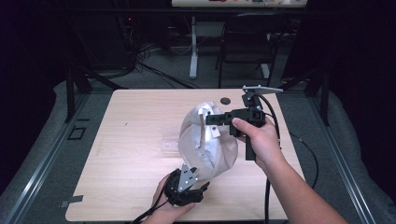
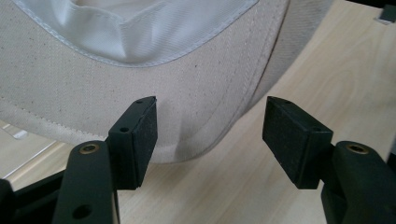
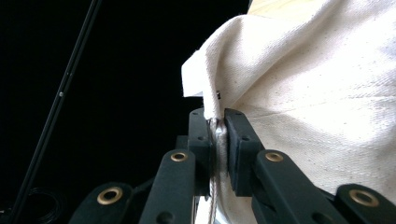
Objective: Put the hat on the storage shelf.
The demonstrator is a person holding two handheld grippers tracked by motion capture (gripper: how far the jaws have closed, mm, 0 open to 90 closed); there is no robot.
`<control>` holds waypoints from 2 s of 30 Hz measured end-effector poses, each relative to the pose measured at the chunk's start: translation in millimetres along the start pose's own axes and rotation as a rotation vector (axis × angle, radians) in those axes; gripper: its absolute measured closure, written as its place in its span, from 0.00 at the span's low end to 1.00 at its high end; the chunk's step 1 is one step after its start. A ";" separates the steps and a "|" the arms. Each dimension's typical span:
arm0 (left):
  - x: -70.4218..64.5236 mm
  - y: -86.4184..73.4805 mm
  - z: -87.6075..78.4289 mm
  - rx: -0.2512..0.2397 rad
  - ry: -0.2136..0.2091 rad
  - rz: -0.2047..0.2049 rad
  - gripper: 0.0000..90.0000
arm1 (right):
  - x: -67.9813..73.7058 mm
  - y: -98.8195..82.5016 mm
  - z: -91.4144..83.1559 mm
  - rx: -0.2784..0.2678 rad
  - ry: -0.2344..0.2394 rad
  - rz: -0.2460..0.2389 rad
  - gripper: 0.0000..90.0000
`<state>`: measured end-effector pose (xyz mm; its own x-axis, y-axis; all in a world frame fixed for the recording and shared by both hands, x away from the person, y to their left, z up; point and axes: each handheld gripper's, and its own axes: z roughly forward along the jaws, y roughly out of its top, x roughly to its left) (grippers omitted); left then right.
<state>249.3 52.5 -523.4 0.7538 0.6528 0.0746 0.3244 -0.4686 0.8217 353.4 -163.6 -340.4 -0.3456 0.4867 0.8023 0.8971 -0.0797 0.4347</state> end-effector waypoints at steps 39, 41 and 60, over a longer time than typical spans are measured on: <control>49.0 23.1 7.7 -0.059 -0.001 -0.077 0.87 | 8.0 14.5 -8.2 -0.039 -0.056 -0.024 0.91; 50.6 25.0 7.7 -0.062 0.002 -0.074 0.87 | 9.8 14.7 -9.4 -0.038 -0.055 -0.028 0.91; 80.6 37.0 25.0 -0.053 0.019 -0.139 0.87 | -0.8 28.0 -2.3 -0.060 -0.080 -0.010 0.91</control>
<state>336.3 72.9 -501.2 0.6926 0.7206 -0.0318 0.3941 -0.3413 0.8533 378.2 -168.2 -327.9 -0.3286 0.5558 0.7636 0.8748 -0.1256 0.4679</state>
